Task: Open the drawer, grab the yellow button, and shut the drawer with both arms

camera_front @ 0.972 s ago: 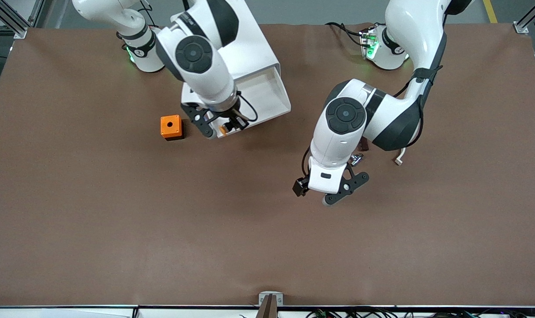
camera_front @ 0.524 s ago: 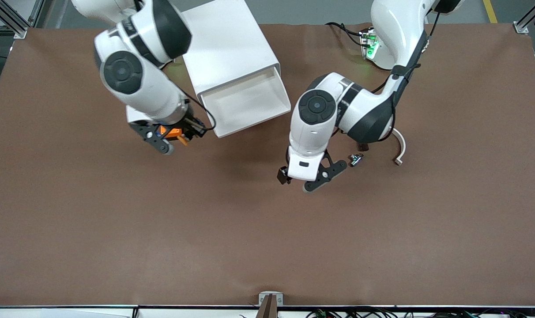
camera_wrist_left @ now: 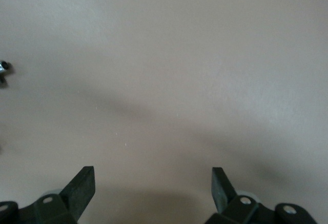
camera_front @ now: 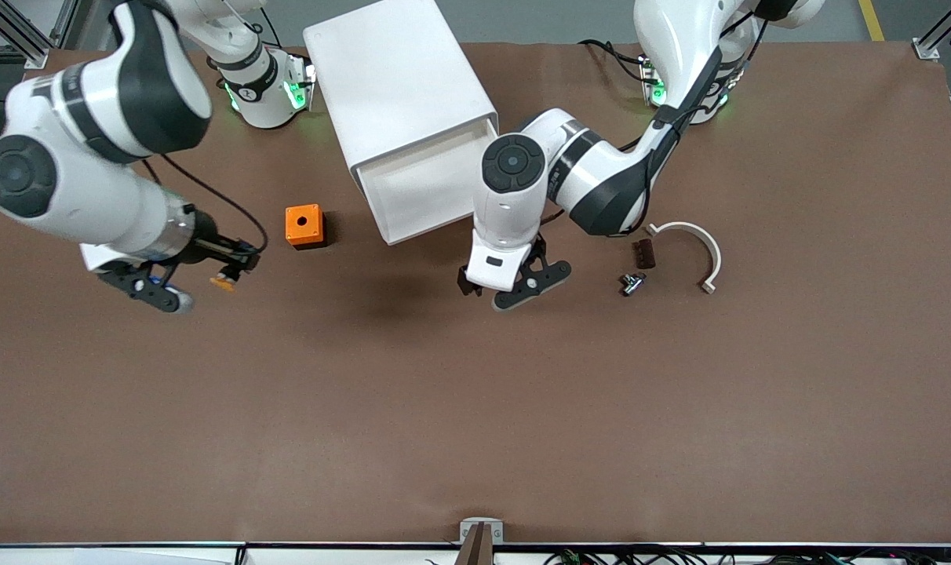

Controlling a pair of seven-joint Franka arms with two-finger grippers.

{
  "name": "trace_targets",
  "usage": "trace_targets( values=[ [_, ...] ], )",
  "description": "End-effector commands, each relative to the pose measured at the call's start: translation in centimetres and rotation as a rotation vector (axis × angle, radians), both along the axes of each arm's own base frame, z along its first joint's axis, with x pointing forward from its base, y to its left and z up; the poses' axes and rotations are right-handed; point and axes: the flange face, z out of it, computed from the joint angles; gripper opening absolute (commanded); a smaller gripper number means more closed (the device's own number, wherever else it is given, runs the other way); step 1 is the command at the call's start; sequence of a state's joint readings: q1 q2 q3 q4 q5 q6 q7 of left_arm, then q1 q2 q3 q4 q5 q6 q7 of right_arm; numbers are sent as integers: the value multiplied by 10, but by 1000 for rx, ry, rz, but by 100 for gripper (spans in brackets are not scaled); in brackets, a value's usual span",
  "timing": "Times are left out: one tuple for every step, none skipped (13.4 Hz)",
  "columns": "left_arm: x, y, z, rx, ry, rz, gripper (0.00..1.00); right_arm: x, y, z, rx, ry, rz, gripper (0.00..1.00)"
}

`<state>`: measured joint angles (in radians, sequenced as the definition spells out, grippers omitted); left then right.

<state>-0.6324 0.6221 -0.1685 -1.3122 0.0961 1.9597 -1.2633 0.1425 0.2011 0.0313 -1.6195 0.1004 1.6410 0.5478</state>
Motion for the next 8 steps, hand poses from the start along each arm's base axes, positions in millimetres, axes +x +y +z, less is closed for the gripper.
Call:
trace_targets(
  values=[
    [-28, -15, 1, 8, 16, -33, 100, 12, -55, -5, 10, -36, 92, 2],
    [-34, -21, 0, 5, 24, -44, 100, 18, -76, -14, 9, -41, 114, 2],
    [-44, -29, 1, -4, 34, -59, 100, 23, -95, -24, 16, -43, 128, 2],
    [-49, -34, 1, -9, 39, -58, 100, 28, -113, -32, 18, -49, 143, 2],
    [-55, -38, 1, -7, 50, -53, 100, 32, -130, -42, 9, -47, 163, 2],
    [-64, -43, -1, -3, 65, -56, 100, 36, -143, -54, 2, -50, 183, 2],
    [-69, -45, -2, -2, 80, -51, 100, 42, -154, -69, -2, -58, 203, 2],
    [-75, -50, -2, -8, 102, -41, 100, 46, -165, -81, -7, -57, 216, 2]
  ],
)
